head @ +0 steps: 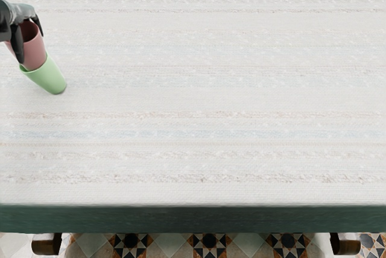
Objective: Pick up cup and place in cup with left hand
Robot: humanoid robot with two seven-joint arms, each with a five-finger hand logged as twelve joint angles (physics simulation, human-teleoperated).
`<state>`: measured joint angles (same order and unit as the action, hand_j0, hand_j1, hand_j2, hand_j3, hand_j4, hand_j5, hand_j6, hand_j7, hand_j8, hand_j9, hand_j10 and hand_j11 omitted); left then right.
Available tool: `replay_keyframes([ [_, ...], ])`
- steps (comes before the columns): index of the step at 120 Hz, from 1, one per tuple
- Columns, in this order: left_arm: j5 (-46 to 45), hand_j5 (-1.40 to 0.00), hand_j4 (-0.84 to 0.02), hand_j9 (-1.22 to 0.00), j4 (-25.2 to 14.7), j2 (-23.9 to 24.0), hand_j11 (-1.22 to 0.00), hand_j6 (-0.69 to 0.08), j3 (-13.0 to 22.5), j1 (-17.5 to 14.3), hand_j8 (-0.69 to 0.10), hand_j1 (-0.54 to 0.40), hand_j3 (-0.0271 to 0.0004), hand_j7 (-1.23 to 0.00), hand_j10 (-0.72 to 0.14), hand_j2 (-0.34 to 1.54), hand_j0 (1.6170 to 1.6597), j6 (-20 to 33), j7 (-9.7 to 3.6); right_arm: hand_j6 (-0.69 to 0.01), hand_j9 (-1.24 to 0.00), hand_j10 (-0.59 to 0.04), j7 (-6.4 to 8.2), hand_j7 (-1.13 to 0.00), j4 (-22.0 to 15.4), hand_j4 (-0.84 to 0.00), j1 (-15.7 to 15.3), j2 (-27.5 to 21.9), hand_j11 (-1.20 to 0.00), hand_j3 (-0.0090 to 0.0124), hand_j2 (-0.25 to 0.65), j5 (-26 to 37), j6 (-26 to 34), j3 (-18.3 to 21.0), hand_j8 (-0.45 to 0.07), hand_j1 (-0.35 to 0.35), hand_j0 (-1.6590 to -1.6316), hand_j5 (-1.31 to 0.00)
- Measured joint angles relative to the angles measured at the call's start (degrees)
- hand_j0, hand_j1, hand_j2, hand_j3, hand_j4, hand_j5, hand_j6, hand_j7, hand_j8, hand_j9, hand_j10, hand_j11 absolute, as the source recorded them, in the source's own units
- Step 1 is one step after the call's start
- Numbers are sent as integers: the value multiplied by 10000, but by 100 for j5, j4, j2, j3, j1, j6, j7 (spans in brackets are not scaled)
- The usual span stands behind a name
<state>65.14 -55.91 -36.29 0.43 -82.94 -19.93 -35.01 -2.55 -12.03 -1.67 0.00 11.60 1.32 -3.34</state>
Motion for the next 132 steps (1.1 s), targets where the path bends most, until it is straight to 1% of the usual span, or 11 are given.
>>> replay_keyframes([
  [10, 2, -5825, -4479, -5989, 9, 7, -5986, -3286, 1, 4, -3297, -818, 0, -5927, -4355, 892, 16544, 11, 0, -240, -311, -239, 0, -311, 0, -240, 0, 0, -311, 0, -49, 0, 0, 0, -239, -3203, -16581, -311],
  [17, 4, -5779, -4518, -6000, 32, 8, -5999, -3328, 1, 1, -3382, -782, 0, -5913, -4355, 900, 16542, 37, 0, -239, -310, -239, 0, -310, 1, -239, 0, 0, -310, 0, -49, 0, 0, 0, -239, -3204, -16581, -310],
  [18, 1, -5773, -4519, -6020, 35, 8, -6023, -3412, 1, 3, -3350, -622, 0, -5915, -4337, 931, 16538, 42, 0, -239, -310, -239, 0, -310, 1, -239, 0, 0, -310, 0, -49, 0, 0, 0, -239, -3204, -16581, -310],
  [40, -18, -5884, -4424, -6001, 104, 82, -5998, -3176, -4, -3, -3233, -822, 0, -5945, -4330, 1010, 16542, 78, 0, -239, -310, -238, 0, -310, 1, -239, 0, 0, -310, 0, -49, 0, 0, 7, -238, -3203, -16581, -310],
  [64, -53, -5734, -4352, -5885, 186, 140, -5883, -3254, -8, -3, -3262, -742, 0, -5852, -4234, 1004, 16542, 95, 0, -240, -311, -239, 0, -311, 6, -240, 0, 0, -311, 0, -49, 0, 0, 8, -239, -3203, -16581, -311],
  [68, -54, -5367, -4087, -5499, 191, 170, -5497, -3155, -14, 3, -3159, -506, 0, -5474, -3984, 923, 16547, 104, 0, -239, -311, -239, 0, -311, 6, -240, 0, 0, -311, 0, -49, 0, 0, 8, -239, -3203, -16581, -311],
  [85, -63, -3291, -2525, -3354, 194, 210, -3352, -2066, -23, 50, -2067, 944, 0, -3343, -2472, 567, 16564, 263, 0, -239, -311, -239, 0, -311, 5, -239, 0, 0, -311, 0, -49, 0, 0, 9, -239, -3203, -16581, -311],
  [96, -73, -2328, -1802, -2367, 189, 210, -2366, -1513, -29, 64, -1513, 1663, 0, -2361, -1765, 404, 16570, 298, 1, -240, -311, -239, 0, -311, 6, -240, 0, 0, -311, 0, -49, 0, 0, 9, -239, -3203, -16581, -311],
  [111, -149, -1429, -1125, -1448, 187, 237, -1446, -975, -32, 63, -973, 2357, 0, -1445, -1101, 254, 16575, 312, 1, -240, -311, -239, 0, -311, 7, -240, 0, 0, -311, 0, -49, 0, 0, 9, -239, -3203, -16581, -311],
  [123, -191, -960, -772, -970, 178, 254, -968, -686, -36, 59, -683, 2726, 0, -969, -754, 175, 16577, 316, 1, -240, -311, -239, 0, -311, 7, -240, 0, 0, -311, 0, -49, 0, 0, 9, -240, -3203, -16581, -311],
  [132, -397, -667, -549, -672, 159, 254, -671, -494, -39, 43, -490, 2966, 0, -672, -534, 126, 16578, 300, 1, -240, -311, -239, 0, -311, 6, -240, 0, 0, -311, 0, -49, 0, 0, 9, -240, -3203, -16581, -311],
])
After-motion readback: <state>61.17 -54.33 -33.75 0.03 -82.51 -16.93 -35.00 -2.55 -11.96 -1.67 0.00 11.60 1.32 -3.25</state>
